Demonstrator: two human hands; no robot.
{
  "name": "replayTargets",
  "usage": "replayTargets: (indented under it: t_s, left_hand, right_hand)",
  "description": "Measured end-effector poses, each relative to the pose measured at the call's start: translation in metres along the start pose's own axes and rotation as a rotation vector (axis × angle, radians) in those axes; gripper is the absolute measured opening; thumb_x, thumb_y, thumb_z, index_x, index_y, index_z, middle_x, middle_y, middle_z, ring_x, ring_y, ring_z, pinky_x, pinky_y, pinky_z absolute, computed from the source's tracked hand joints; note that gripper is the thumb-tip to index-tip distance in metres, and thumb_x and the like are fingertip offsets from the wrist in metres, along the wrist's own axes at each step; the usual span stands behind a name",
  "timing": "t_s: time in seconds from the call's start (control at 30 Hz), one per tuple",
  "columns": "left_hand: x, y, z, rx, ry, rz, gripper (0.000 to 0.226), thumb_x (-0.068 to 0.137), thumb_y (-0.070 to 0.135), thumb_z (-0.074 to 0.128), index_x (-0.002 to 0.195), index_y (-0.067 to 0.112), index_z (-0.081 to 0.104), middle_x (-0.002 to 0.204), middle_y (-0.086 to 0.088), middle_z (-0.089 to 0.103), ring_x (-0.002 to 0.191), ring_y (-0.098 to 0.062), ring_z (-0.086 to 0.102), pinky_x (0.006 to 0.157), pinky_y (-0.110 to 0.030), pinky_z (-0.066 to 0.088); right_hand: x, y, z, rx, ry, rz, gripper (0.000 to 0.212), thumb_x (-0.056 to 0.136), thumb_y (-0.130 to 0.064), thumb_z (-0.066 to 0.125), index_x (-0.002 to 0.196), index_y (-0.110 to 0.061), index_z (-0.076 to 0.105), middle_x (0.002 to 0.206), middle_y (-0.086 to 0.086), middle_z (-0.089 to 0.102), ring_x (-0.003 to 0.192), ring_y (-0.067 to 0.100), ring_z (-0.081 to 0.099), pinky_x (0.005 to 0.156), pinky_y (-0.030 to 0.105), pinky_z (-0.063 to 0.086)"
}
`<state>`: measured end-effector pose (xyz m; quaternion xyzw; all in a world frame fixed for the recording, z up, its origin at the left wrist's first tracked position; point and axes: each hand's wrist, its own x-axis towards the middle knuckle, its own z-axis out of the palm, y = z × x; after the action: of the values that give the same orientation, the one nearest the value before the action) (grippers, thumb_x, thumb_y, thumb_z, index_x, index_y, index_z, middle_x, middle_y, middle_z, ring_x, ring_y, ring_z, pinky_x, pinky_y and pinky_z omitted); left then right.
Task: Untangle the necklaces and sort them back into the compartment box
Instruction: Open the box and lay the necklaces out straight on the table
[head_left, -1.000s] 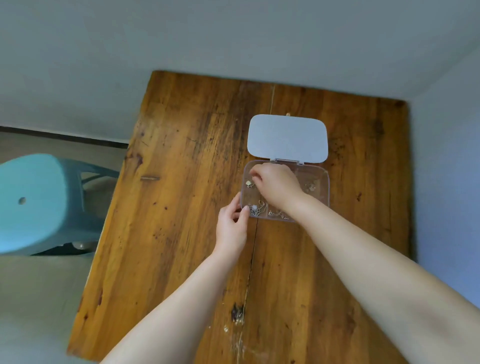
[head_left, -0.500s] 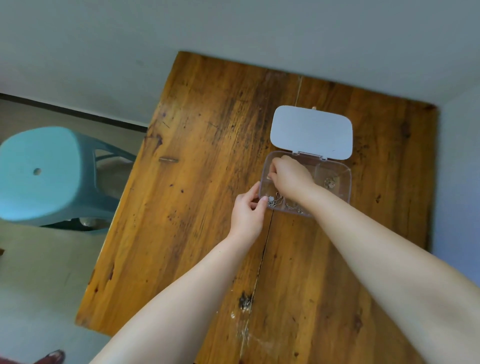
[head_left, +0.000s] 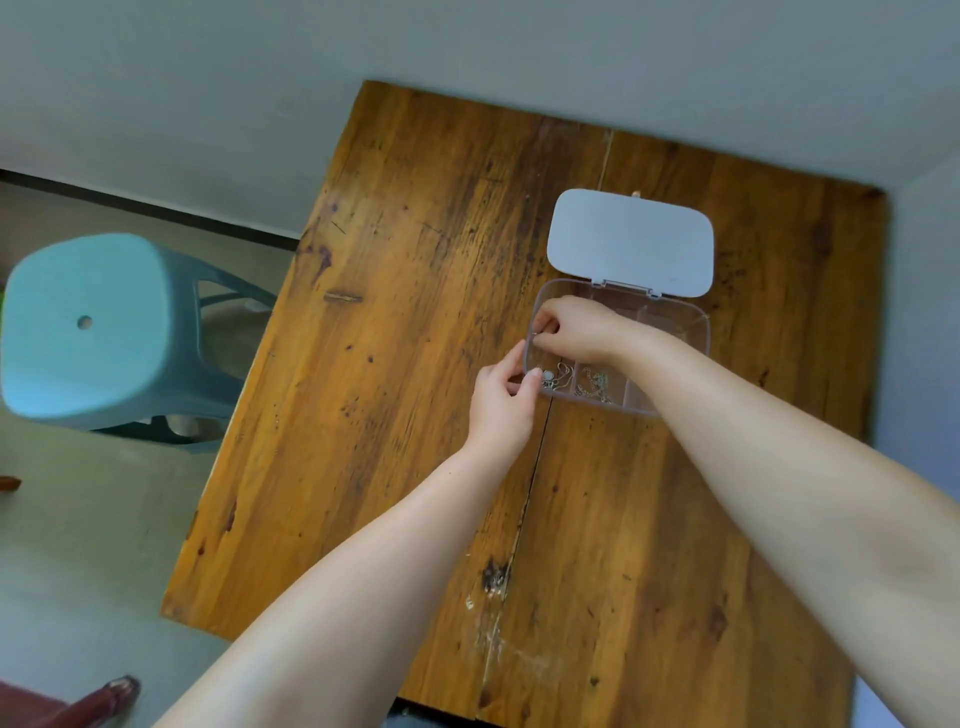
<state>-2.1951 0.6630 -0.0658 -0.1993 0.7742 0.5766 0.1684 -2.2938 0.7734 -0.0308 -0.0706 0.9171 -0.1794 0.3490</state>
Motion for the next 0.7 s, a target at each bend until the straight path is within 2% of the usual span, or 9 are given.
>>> replayTargets:
  t_s: [0.2,0.27,0.33,0.43,0.5,0.57,0.63,0.67,0.7]
  left_hand:
    - [0.001,0.002,-0.001,0.018,-0.009,0.014,0.045,0.095,0.03,0.049,0.139,0.032,0.041,0.119,-0.007,0.053,0.083,-0.011,0.055,0.082,-0.036,0.052]
    - [0.0,0.005,-0.004,0.056,-0.023,0.036,0.047,0.095,0.03,0.05,0.14,0.03,0.039,0.122,-0.007,0.052,0.09,-0.011,0.055,0.088,-0.037,0.051]
    - [-0.002,0.01,-0.01,0.111,-0.01,0.082,0.056,0.093,0.027,0.054,0.144,0.028,0.031,0.133,-0.005,0.047,0.111,-0.013,0.051,0.1,-0.038,0.045]
    - [0.0,0.033,-0.025,0.166,-0.062,0.313,0.067,0.09,0.022,0.059,0.146,0.027,0.022,0.151,0.001,0.031,0.138,-0.012,0.027,0.11,-0.033,0.027]
    - [0.001,0.056,-0.034,0.209,-0.168,0.484,0.058,0.091,0.022,0.057,0.143,0.024,0.033,0.152,0.006,0.028,0.141,-0.011,0.019,0.113,-0.032,0.021]
    - [0.001,0.076,-0.044,0.187,-0.262,0.562,0.039,0.094,0.024,0.053,0.132,0.02,0.05,0.14,0.015,0.039,0.134,-0.008,0.031,0.107,-0.025,0.028]
    - [0.002,0.085,-0.059,0.157,-0.334,0.544,0.021,0.095,0.029,0.051,0.103,0.02,0.068,0.101,0.029,0.059,0.096,0.004,0.055,0.081,-0.015,0.042]
    - [0.005,0.085,-0.069,0.168,-0.361,0.495,0.022,0.095,0.034,0.05,0.086,0.024,0.068,0.076,0.03,0.06,0.072,0.008,0.053,0.064,-0.013,0.041]
    - [0.009,0.083,-0.081,0.179,-0.385,0.441,0.027,0.094,0.036,0.049,0.077,0.025,0.067,0.063,0.025,0.058,0.061,0.005,0.048,0.057,-0.014,0.038]
  right_hand:
    - [-0.007,0.002,0.011,0.139,0.216,-0.005,0.013,0.092,-0.022,0.053,0.099,-0.02,0.064,0.097,-0.002,0.065,0.097,0.023,0.06,0.091,0.05,0.047]
    - [-0.017,0.006,0.007,0.296,0.283,-0.055,0.013,0.092,-0.023,0.055,0.099,-0.02,0.066,0.095,-0.003,0.065,0.094,0.02,0.061,0.086,0.042,0.049]
    - [-0.033,0.006,-0.004,0.535,0.321,-0.108,0.012,0.092,-0.026,0.058,0.097,-0.021,0.067,0.091,-0.003,0.065,0.087,0.015,0.061,0.075,0.029,0.049]
    - [-0.061,0.0,-0.027,0.949,0.181,-0.187,0.008,0.092,-0.024,0.058,0.091,-0.022,0.066,0.073,-0.003,0.063,0.06,0.008,0.055,0.055,0.017,0.045]
    - [-0.075,-0.008,-0.039,1.159,0.027,-0.282,0.01,0.094,-0.019,0.056,0.091,-0.018,0.065,0.073,0.001,0.064,0.056,0.007,0.055,0.051,0.015,0.047]
    - [-0.088,-0.015,-0.045,1.279,-0.046,-0.366,0.015,0.096,-0.019,0.052,0.092,-0.013,0.065,0.08,0.005,0.065,0.064,0.009,0.06,0.054,0.017,0.05]
    - [-0.101,-0.018,-0.043,1.367,-0.022,-0.384,0.018,0.096,-0.021,0.051,0.091,-0.009,0.063,0.079,0.004,0.066,0.067,0.009,0.061,0.054,0.017,0.05]
    - [-0.106,-0.019,-0.038,1.382,0.02,-0.363,0.016,0.095,-0.02,0.051,0.093,-0.009,0.063,0.078,0.003,0.067,0.066,0.008,0.061,0.054,0.017,0.05]
    - [-0.112,-0.019,-0.03,1.381,0.063,-0.325,0.014,0.094,-0.016,0.052,0.097,-0.009,0.063,0.078,0.002,0.069,0.066,0.008,0.062,0.054,0.017,0.051]
